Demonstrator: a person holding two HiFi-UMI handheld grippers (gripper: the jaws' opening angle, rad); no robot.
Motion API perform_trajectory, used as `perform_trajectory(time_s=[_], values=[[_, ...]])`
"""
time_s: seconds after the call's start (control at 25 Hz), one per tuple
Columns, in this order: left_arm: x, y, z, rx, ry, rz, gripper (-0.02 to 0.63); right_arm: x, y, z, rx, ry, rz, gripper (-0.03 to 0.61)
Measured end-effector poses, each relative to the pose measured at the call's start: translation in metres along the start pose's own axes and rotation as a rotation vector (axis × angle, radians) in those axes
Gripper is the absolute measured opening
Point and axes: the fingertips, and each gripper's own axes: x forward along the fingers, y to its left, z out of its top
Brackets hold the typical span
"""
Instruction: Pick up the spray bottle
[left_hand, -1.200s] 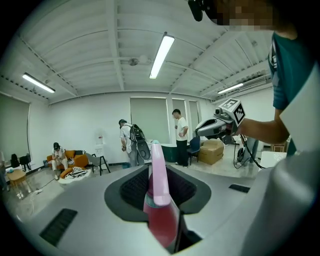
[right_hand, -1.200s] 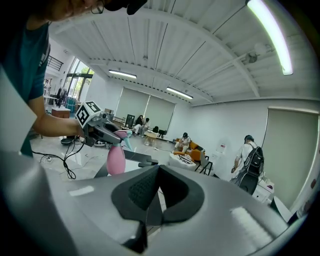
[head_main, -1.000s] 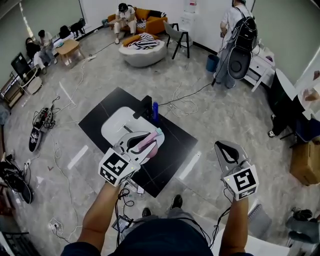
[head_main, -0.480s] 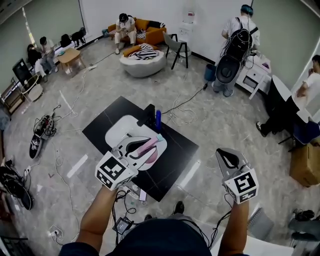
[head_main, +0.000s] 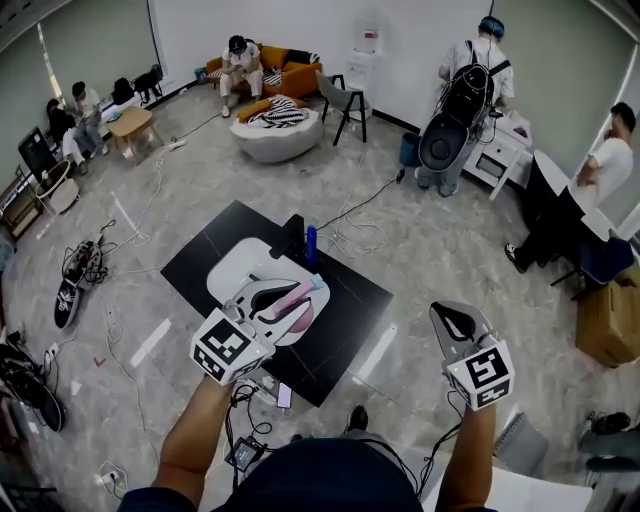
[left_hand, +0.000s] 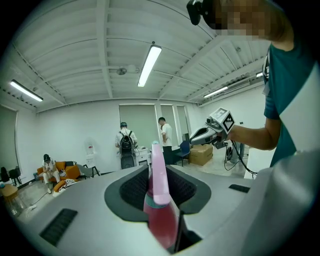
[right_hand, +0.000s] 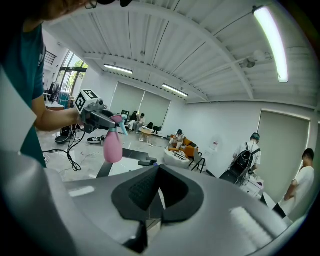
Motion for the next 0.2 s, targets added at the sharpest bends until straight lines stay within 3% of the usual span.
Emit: perform_trajectory(time_s=[0.2], values=[[0.011,-0.005,0.011,-0.003,0.004,-0.006,0.101,-0.008,-0.013,0.002,0.003,0.003,0.000,0.008]])
